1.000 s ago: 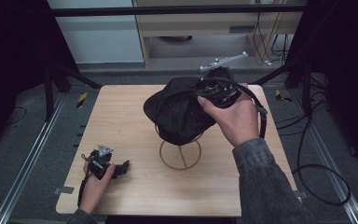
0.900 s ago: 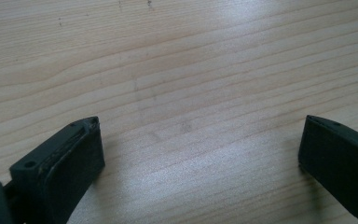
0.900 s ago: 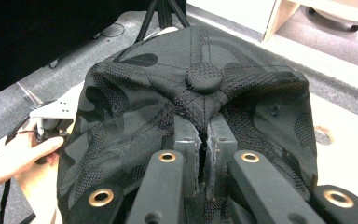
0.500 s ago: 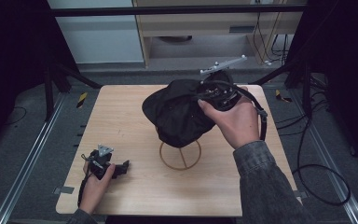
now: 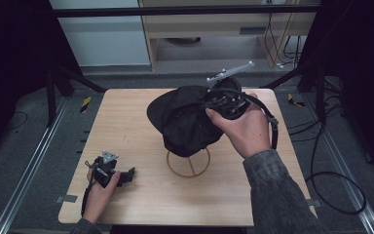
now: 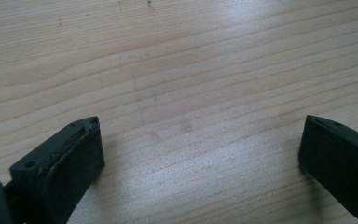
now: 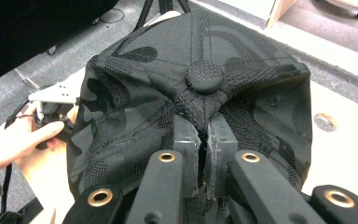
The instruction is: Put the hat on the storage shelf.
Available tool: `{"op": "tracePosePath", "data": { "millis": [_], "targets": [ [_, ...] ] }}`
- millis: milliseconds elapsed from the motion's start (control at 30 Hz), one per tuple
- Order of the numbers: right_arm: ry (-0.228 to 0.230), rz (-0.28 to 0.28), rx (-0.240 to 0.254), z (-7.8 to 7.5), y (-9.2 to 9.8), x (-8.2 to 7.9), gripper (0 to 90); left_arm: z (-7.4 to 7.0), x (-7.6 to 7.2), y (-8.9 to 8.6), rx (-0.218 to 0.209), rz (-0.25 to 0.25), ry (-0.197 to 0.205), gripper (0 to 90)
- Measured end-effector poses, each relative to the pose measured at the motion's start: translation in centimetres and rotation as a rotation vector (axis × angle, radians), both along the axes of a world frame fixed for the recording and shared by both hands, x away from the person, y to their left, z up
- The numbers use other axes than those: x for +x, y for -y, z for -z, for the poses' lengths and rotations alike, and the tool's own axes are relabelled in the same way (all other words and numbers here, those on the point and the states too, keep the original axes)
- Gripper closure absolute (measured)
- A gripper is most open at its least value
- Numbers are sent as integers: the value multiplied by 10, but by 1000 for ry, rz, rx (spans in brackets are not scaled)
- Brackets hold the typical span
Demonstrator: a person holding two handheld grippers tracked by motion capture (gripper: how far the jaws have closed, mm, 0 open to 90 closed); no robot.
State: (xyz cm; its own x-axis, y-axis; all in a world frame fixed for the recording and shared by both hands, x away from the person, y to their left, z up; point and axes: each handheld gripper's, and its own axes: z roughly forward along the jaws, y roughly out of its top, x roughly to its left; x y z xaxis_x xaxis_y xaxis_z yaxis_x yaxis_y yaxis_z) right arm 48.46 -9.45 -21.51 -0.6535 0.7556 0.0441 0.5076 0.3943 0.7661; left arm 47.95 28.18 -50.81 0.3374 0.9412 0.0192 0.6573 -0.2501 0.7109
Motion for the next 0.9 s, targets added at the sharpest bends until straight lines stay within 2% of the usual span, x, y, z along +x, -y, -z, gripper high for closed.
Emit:
{"op": "tracePosePath", "data": {
  "millis": [733,900],
  "targets": [
    [-31,0,-21,13,-3,1,849,0,0,0,0,0,0,0],
    [-33,-4,-43,11,-6,0,849,0,0,0,0,0,-1,0]
  ]
}}
